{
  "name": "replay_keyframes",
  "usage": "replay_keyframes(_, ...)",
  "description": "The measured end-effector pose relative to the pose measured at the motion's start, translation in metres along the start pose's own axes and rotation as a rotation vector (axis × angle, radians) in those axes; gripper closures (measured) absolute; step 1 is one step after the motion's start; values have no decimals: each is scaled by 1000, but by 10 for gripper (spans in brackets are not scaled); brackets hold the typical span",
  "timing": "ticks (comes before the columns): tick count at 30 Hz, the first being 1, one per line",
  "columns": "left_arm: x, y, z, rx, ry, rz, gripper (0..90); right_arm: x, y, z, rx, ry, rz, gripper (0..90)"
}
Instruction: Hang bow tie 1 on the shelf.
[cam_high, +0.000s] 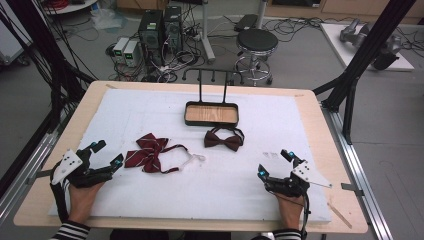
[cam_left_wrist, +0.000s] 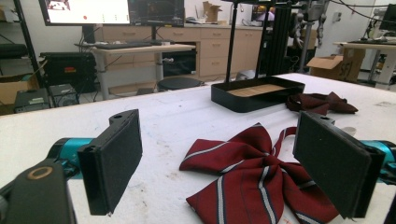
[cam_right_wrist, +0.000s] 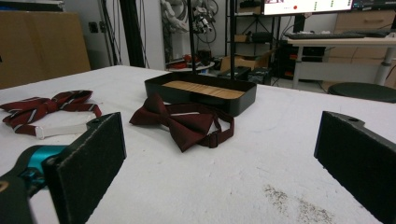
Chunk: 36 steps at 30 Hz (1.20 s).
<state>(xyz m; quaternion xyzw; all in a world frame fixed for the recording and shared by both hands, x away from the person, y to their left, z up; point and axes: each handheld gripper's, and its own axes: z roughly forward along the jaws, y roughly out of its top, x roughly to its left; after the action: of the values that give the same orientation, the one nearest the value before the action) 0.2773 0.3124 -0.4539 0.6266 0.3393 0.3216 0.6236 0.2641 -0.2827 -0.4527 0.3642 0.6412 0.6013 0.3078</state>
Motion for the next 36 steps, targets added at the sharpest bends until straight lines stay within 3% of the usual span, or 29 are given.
replay_keyframes(19, 1, 1, 1, 13, 9, -14, 156, 2, 0, -1, -8, -3, -4, 12)
replay_keyframes(23, 4, 4, 3, 48, 11, -18, 148, 1, 0, -2, -7, -2, -1, 12)
replay_keyframes(28, 5, 20, 7, 84, -23, 8, 148, 1, -1, -2, -8, 0, 1, 12)
replay_keyframes(36, 4, 49, 27, 221, -136, 95, 149, 1, -1, -2, -10, -1, -2, 12)
